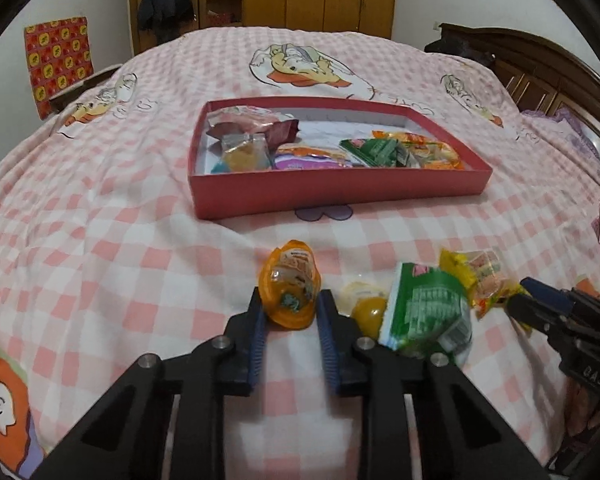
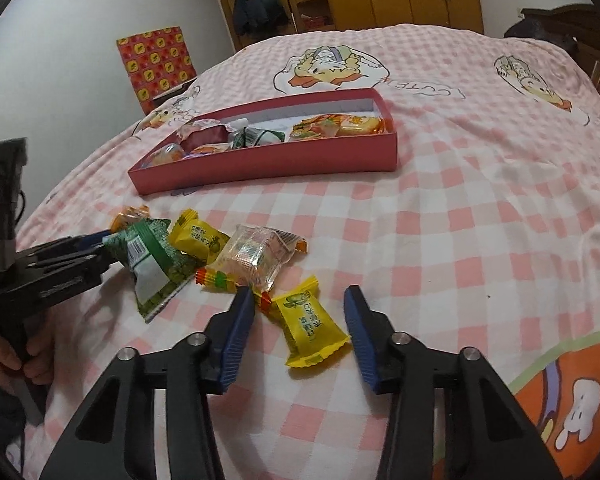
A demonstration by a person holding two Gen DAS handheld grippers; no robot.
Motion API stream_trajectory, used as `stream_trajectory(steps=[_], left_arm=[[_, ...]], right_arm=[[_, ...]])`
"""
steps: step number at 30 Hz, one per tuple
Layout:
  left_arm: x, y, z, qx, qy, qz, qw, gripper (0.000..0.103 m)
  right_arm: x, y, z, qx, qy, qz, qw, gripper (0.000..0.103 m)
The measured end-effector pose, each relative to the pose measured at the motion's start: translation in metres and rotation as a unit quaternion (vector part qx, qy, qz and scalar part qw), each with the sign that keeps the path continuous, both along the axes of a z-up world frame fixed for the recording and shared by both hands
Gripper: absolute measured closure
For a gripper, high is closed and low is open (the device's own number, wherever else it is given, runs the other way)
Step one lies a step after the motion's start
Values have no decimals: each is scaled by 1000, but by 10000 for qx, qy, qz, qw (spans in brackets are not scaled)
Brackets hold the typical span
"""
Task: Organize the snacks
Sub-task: 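Reach the left tool toward the orange jelly cup while the right tool reaches toward a yellow candy, then grasp the orange jelly cup with the left tool while the right tool grasps the clear candy packet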
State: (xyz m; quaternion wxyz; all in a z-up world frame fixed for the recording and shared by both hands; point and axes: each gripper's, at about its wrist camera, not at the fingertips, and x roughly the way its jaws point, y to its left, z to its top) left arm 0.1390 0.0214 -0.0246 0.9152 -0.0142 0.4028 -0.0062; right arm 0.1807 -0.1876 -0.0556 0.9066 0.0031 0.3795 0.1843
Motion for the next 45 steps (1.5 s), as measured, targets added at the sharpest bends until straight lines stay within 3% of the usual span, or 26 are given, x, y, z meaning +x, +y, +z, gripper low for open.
stream_trajectory(steps=[2, 14, 17, 25, 36, 38, 40, 42, 45], left_arm=[[-1, 2, -1, -76, -7, -11, 10000, 79], [-24, 0, 8, -22, -500, -8, 9987, 82], [-29, 7, 13, -153, -689, 128, 9974, 82], [-29, 9, 11, -100, -643, 261, 9975, 81], [-30, 9, 10, -71, -595, 237, 9979, 81], [-30, 10, 11, -103, -590, 204, 9980, 81], [-31, 9, 13, -85, -611, 192, 9979, 81], [-32, 8, 15, -48, -658, 151, 9977, 81], [-35, 5, 17, -6, -713, 131, 9974, 81]], right_arm=[[0, -5, 0, 123, 22, -50, 9999, 76], [0, -11, 1, 303, 28, -107, 9995, 77], [0, -12, 1, 301, 23, -119, 9995, 77], [-3, -9, 3, 258, -89, -74, 9996, 77], [-3, -18, 6, 619, -140, -55, 9980, 78], [-4, -17, 8, 638, -199, -8, 9978, 85], [-6, -17, 10, 657, -252, 6, 9975, 85], [-6, -18, 12, 710, -303, 15, 9970, 99], [-6, -19, 11, 753, -277, 32, 9968, 101]])
